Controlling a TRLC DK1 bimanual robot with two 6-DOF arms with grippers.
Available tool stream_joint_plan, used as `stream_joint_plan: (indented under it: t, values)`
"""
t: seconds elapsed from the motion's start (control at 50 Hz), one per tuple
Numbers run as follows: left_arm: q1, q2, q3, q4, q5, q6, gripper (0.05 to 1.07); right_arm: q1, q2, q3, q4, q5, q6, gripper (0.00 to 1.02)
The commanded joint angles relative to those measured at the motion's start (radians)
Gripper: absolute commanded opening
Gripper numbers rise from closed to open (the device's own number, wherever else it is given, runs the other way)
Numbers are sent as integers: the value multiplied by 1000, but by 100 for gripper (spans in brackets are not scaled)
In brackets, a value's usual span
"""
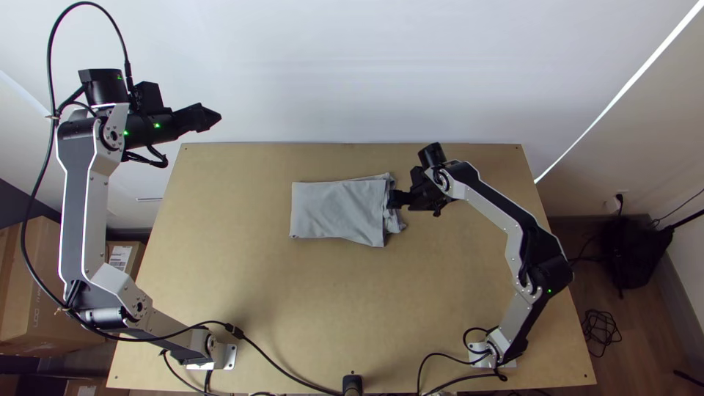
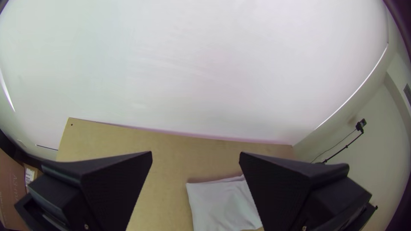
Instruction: Fold the t-shirt
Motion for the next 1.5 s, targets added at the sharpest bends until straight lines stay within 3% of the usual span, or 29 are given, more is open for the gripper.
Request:
stream_joint_plan:
  t: [0.0,0.56,0.66,0.82,0.94,1.26,1.48]
  values:
    - [2,-28,3,-5,-3,16,103,-1,78,74,5,-4,-12,97]
    - [24,-5,32,-10,-9,16,103,15,394,384,83,-55,-16,95]
    - [24,0,37,-10,-11,16,103,15,447,431,82,-55,-5,80]
    - [24,9,51,-12,-12,16,103,-2,529,505,85,-55,48,26]
    - [24,10,55,-19,-14,16,103,-31,559,532,125,-53,108,3]
    - [24,-2,58,-35,-14,16,103,-148,536,522,220,-25,243,2]
    - [17,-9,55,-42,-12,8,103,-326,440,480,264,37,326,2]
